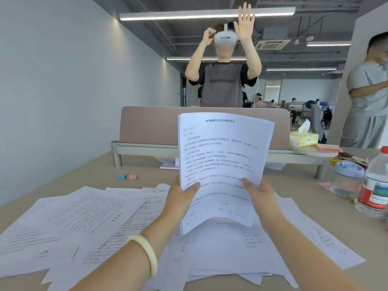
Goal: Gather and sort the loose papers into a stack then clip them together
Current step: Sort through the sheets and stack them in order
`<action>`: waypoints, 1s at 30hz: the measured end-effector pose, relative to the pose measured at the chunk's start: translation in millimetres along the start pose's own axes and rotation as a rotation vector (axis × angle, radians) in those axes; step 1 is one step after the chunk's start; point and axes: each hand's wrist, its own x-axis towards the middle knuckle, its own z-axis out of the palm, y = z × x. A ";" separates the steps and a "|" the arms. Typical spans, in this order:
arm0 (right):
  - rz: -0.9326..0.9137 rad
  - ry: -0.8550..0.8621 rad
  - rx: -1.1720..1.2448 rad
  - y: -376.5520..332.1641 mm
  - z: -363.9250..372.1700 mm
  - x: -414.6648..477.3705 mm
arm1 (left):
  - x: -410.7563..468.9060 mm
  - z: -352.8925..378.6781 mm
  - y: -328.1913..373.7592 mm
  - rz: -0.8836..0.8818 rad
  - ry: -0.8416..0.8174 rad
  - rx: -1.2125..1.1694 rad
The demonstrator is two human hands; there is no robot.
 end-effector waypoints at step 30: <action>-0.071 -0.722 -0.798 81.7 308.7 41.0 | 7.2 -303.7 -80.8 -0.466 0.553 0.379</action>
